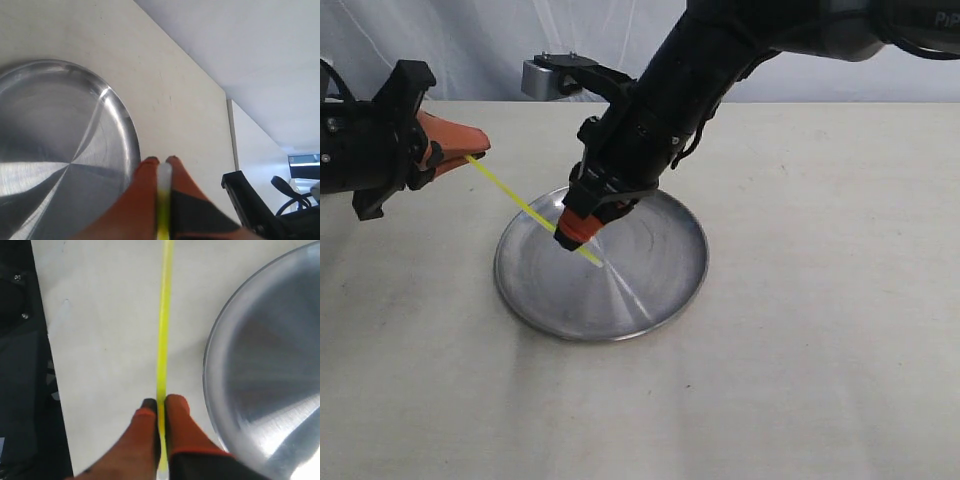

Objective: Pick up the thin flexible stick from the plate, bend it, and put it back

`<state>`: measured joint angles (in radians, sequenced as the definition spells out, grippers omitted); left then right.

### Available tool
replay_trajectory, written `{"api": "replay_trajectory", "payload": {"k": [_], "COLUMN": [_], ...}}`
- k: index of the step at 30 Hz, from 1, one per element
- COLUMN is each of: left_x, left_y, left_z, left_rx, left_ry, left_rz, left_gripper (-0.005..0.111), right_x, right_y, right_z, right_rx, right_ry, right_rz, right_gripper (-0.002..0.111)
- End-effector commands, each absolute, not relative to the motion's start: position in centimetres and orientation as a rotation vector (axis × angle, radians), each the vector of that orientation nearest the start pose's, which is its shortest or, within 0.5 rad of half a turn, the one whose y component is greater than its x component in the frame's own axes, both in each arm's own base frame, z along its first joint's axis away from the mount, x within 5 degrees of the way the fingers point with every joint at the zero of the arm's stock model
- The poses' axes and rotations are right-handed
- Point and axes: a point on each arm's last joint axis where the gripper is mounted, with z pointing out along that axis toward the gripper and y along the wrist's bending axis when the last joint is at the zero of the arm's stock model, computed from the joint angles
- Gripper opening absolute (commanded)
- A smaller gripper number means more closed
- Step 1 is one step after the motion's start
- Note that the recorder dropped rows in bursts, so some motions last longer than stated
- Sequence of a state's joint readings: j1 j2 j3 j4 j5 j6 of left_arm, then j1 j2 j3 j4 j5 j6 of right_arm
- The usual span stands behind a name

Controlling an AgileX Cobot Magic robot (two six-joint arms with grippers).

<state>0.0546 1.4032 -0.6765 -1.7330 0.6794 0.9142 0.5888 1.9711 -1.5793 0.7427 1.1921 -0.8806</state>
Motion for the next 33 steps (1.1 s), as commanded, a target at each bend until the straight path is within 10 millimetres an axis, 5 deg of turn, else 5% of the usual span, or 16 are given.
{"api": "replay_trajectory", "payload": {"k": [1,4,12,33], "left_x": [27.0,27.0,27.0,26.9], "left_y": [-4.5,-4.5,-4.6,-4.8], "left_z": [24.4,24.4,24.5,24.6], "left_rx": [-0.533,-0.53,-0.523,-0.541], "left_ry": [2.095,2.095,2.094,2.092], "left_rz": [-1.204,-1.208,-1.219,-1.259], "left_gripper": [0.0,0.0,0.0,0.0], "right_x": [30.2,30.2,30.0,31.4], "right_y": [27.4,27.4,27.4,28.1], "right_z": [25.3,25.3,25.3,23.7], "right_rx": [-1.558,-1.554,-1.567,-1.437], "right_ry": [2.284,2.283,2.29,2.318], "right_rz": [1.05,1.056,1.082,1.045], "right_gripper": [-0.001,0.004,0.057,0.058]}}
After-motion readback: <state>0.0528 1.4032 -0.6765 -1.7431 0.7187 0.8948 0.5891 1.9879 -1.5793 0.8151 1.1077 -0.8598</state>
